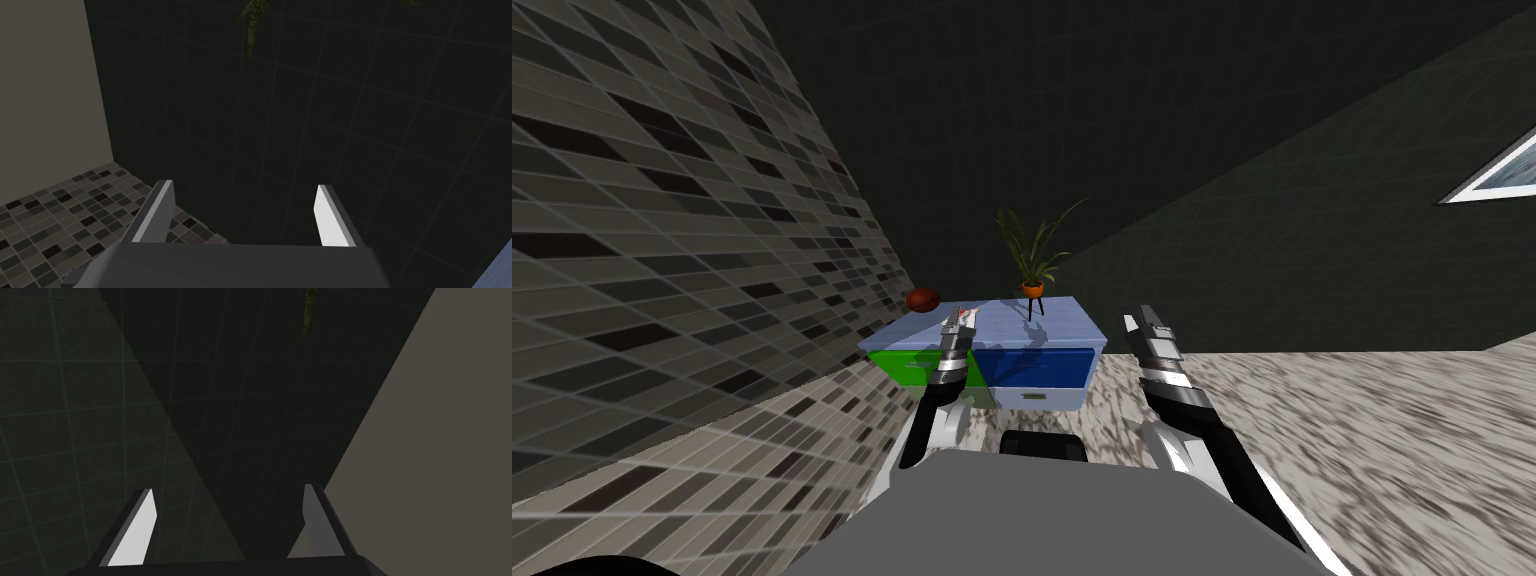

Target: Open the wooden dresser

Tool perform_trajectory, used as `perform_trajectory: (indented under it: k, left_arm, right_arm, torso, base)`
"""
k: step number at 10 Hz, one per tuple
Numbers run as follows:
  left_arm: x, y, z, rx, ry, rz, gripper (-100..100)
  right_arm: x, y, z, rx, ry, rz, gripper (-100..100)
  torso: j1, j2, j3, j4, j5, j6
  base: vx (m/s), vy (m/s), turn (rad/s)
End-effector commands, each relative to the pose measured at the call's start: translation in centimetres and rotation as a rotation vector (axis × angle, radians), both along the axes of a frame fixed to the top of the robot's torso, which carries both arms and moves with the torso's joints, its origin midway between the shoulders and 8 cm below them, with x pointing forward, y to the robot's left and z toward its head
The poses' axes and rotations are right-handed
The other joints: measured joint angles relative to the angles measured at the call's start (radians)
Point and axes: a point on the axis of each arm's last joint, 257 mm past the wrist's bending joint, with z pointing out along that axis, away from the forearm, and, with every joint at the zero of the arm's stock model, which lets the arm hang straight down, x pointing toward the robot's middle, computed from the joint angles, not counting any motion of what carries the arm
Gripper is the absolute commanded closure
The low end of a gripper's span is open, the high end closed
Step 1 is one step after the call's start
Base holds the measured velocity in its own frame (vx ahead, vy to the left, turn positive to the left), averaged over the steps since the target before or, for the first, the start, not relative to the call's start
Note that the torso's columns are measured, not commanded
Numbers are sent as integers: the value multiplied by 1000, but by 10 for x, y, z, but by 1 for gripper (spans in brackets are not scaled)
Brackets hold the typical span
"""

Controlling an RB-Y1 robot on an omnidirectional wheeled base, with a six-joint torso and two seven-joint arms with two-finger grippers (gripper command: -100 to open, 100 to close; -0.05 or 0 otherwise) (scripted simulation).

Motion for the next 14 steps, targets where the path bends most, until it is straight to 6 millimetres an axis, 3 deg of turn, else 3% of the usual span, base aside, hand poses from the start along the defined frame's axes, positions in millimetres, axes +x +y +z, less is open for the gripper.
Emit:
perform_trajectory:
  k: [1, 9, 10, 11, 14]
  left_arm:
    - [0, 0, 0, 0, 0, 0, 0]
    - [0, 0, 0, 0, 0, 0, 0]
    - [6, -2, -13, 37, 27, -14, -100]
    - [8, -3, -19, 48, 39, -17, -100]
    - [17, -2, -42, 72, 82, -20, -100]
  right_arm:
    - [0, 0, 0, 0, 0, 0, 0]
    - [0, 0, 0, 0, 0, 0, 0]
    - [0, 0, 0, 0, 0, 0, 0]
    - [0, 0, 0, 0, 0, 0, 0]
    - [0, 0, 0, 0, 0, 0, 0]
  torso:
    - [0, 40, -82, 41, 0, 0]
    - [0, 618, -1234, 617, 0, 0]
    - [0, 691, -1382, 691, 0, 0]
    - [-1, 725, -1451, 724, 0, 0]
    - [0, 738, -1476, 738, 0, 0]
  base:
    - [0, 0, 0]
    - [0, 0, 0]
    - [4, -17, -2]
    - [1, -38, -4]
    - [0, -39, -2]
